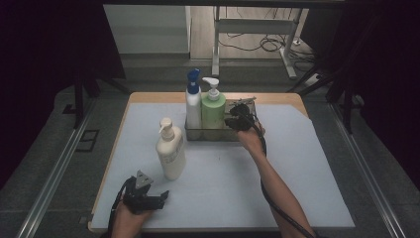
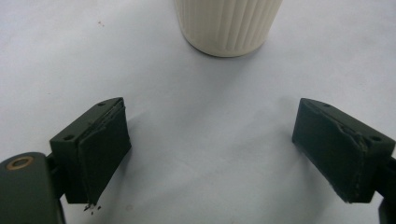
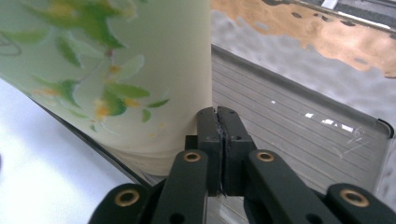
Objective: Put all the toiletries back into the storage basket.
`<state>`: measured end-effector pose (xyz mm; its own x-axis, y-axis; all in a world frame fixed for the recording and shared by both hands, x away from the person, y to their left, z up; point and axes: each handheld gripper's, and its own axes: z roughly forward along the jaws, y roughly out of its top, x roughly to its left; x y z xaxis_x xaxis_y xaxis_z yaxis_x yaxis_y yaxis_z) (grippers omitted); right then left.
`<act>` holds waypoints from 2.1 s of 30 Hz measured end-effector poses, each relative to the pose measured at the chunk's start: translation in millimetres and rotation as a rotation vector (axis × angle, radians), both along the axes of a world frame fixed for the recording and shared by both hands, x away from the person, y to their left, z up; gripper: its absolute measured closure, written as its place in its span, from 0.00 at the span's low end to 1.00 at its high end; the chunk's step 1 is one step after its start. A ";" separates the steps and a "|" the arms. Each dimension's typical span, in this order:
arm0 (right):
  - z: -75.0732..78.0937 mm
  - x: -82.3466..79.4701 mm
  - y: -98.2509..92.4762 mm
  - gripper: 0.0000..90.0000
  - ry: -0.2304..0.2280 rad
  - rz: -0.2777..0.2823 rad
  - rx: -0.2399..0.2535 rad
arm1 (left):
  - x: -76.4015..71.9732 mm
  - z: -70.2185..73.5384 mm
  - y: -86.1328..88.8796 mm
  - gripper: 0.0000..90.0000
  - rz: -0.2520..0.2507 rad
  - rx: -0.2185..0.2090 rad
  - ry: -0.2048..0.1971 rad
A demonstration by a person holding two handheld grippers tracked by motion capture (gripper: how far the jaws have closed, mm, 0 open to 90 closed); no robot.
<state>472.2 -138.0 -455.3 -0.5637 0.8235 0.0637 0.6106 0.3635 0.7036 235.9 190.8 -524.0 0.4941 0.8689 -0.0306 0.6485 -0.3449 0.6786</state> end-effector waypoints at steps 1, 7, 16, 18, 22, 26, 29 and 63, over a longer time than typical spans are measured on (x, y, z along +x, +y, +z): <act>0.3 -0.3 -1.1 0.95 0.000 0.003 0.004 | 0.0 0.0 0.0 0.12 0.000 0.000 0.000; 4.2 -4.0 -4.9 0.90 -0.002 0.014 0.012 | 0.0 0.0 0.0 0.12 0.000 0.000 -0.001; 13.8 -14.4 -11.8 0.74 -0.035 0.026 0.019 | 0.0 0.0 0.0 0.12 -0.001 0.000 -0.001; 16.3 -17.8 -13.7 0.67 -0.051 0.025 0.015 | 0.0 -0.1 0.0 0.12 0.000 0.000 -0.001; 20.1 -25.1 -18.2 0.53 -0.065 0.044 0.013 | -0.1 0.0 -0.1 0.12 0.000 0.000 -0.001; 23.7 -34.0 -22.9 0.42 -0.074 0.072 0.021 | -0.1 0.0 -0.1 0.12 0.000 0.000 -0.001; 27.0 -40.9 -25.3 0.35 -0.092 0.083 0.013 | -0.1 -0.1 -0.2 0.12 0.001 -0.002 0.000; 47.9 -132.3 -93.0 0.06 -0.134 0.161 -0.047 | 0.3 0.2 0.2 0.12 -0.003 0.000 0.001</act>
